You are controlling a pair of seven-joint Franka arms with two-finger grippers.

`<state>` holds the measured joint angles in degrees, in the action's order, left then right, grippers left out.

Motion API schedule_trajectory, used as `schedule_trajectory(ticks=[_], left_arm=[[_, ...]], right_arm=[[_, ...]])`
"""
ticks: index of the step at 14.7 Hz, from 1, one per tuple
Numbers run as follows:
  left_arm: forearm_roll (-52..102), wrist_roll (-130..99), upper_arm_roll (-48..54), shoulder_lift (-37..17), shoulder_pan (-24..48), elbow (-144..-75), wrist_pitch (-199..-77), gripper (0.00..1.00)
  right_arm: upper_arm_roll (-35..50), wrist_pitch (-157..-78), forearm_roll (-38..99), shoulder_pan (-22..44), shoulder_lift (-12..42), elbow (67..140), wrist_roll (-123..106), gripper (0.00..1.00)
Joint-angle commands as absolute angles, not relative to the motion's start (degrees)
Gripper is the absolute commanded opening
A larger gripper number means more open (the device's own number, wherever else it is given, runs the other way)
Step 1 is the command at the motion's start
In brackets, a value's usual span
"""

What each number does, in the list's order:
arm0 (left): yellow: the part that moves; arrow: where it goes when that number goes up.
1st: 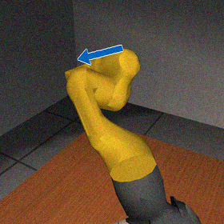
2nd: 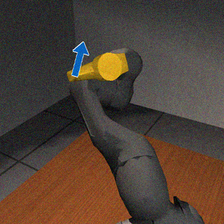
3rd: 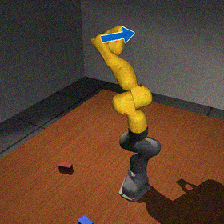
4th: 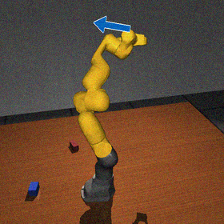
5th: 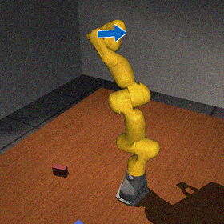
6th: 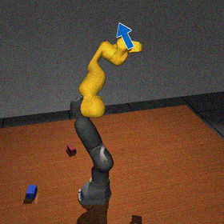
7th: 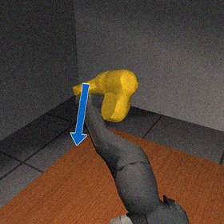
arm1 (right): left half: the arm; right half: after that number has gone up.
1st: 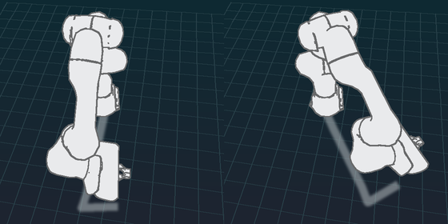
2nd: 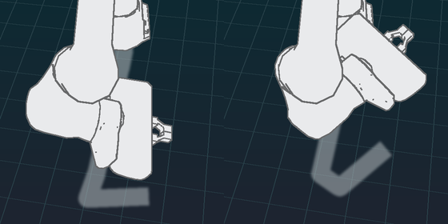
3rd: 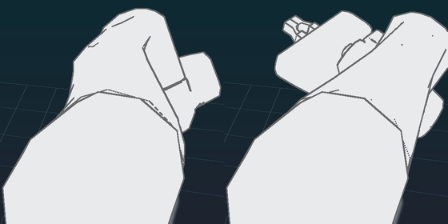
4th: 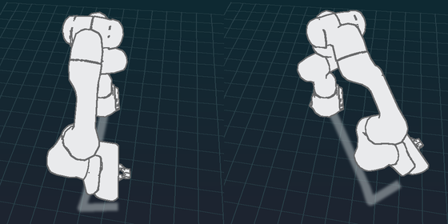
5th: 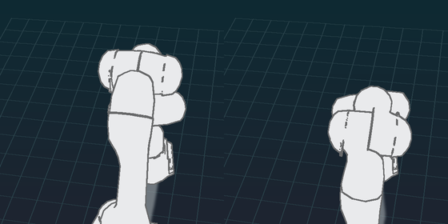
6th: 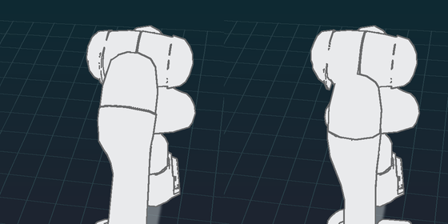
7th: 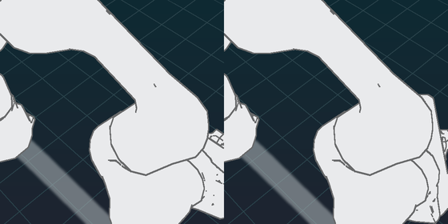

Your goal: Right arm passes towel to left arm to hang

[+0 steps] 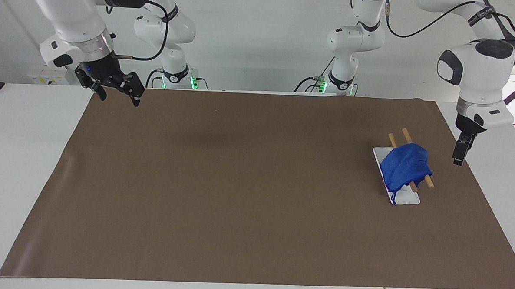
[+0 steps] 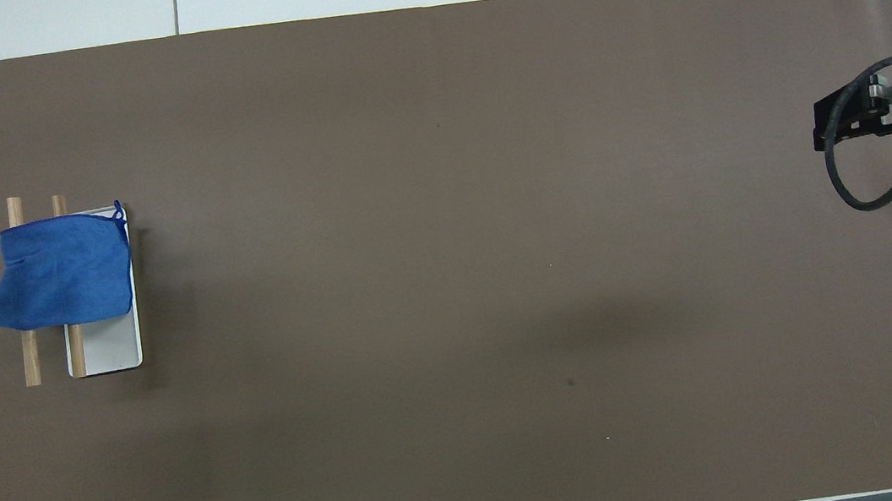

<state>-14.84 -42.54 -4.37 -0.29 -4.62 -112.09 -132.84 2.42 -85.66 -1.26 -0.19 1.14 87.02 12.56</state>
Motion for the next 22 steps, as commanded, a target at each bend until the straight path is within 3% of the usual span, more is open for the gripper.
schedule_trajectory(ticks=[1, 7, 11, 14, 22], left_arm=[[-13.3, -42.0, -4.6, -2.3, -1.9, -108.5, -130.8, 1.00], [-10.4, -31.9, -3.9, -1.3, 3.4, -107.0, -121.8, 1.00], [-2.1, -12.0, -4.4, -1.3, 3.3, -97.8, -105.5, 1.00], [-1.9, -6.1, -4.3, -0.9, 2.7, -95.9, -99.2, 1.00], [0.4, -0.1, -4.9, -0.3, 1.8, -95.5, -95.1, 1.00]], right_arm=[[2.7, -86.7, -0.4, -0.6, 0.0, 88.5, 13.4, 1.00], [2.7, -86.7, -0.4, -0.5, 0.0, 88.5, 13.4, 1.00], [2.7, -86.7, -0.4, -0.5, 0.0, 88.5, 13.4, 1.00], [2.7, -86.7, -0.4, -0.6, 0.0, 88.5, 13.4, 1.00], [2.7, -86.6, -1.4, -0.5, -0.5, 89.3, 12.8, 1.00]])
